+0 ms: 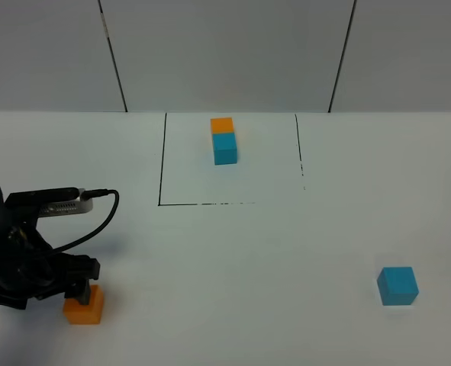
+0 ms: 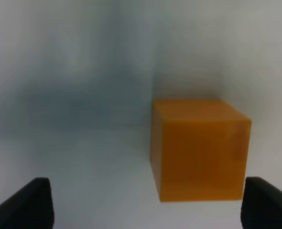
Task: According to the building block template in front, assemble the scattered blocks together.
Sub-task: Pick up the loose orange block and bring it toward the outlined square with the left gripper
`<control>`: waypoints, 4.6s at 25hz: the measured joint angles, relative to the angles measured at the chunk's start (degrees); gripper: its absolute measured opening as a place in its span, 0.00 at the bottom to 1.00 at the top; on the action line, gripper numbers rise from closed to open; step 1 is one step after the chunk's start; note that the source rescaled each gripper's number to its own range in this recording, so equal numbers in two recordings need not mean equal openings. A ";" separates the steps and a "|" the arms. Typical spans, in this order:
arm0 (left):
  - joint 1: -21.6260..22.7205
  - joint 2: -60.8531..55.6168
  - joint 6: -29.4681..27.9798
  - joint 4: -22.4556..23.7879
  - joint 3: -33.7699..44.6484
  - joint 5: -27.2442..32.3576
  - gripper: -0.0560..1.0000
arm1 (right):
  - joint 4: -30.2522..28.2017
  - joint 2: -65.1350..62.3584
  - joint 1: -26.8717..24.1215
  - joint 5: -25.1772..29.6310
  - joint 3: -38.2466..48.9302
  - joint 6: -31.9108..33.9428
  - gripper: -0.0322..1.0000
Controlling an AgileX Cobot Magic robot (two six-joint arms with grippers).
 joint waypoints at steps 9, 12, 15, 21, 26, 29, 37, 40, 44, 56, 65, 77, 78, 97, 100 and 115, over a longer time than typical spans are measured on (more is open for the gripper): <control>-2.22 3.98 1.56 0.17 -2.81 -1.59 0.80 | 0.00 0.00 0.00 0.00 0.00 0.00 0.77; -3.89 4.36 1.60 0.17 -4.21 -1.87 0.80 | 0.00 0.00 0.00 0.00 0.00 0.00 0.77; -4.42 4.40 1.60 0.17 -4.86 -1.90 0.80 | 0.00 0.00 0.00 0.00 0.00 0.00 0.77; -4.42 6.62 1.50 -0.05 -5.02 -1.33 0.80 | 0.00 0.00 0.00 0.00 0.00 0.00 0.77; -4.42 10.48 1.39 -2.16 -5.06 -0.69 0.80 | 0.00 0.00 0.00 0.00 0.00 0.00 0.77; -4.42 12.30 1.37 -3.41 -5.18 -0.71 0.78 | 0.00 0.00 0.00 0.00 0.00 0.00 0.77; -4.42 12.83 1.30 -3.08 -5.45 -0.44 0.11 | 0.00 0.00 0.00 0.00 0.00 0.00 0.77; -4.42 12.89 1.30 -3.08 -5.68 0.03 0.06 | 0.00 0.00 0.00 0.00 0.00 0.00 0.77; -4.42 12.81 1.91 -3.84 -7.01 4.61 0.06 | 0.00 0.00 0.00 0.00 0.00 0.00 0.77; -9.71 13.04 16.85 1.26 -32.00 20.07 0.06 | 0.00 0.00 0.00 0.00 0.00 0.00 0.77; -17.68 32.97 33.89 2.08 -62.39 34.14 0.06 | 0.00 0.00 0.00 0.00 0.00 0.00 0.77; -28.31 46.74 53.35 2.08 -77.46 34.14 0.06 | 0.00 0.00 0.00 0.00 0.00 0.00 0.77; -28.58 47.26 54.38 2.08 -77.46 34.14 0.06 | 0.00 0.00 0.00 0.00 0.00 0.00 0.77; -28.97 50.70 63.34 2.01 -77.46 32.70 0.06 | 0.00 0.00 0.00 0.00 0.00 0.00 0.77; -28.97 50.70 64.27 1.80 -77.46 32.70 0.06 | 0.00 0.00 0.00 0.00 0.00 0.00 0.77; -28.97 50.64 66.61 -0.52 -78.68 34.18 0.98 | 0.00 0.00 0.00 0.00 0.00 0.00 0.77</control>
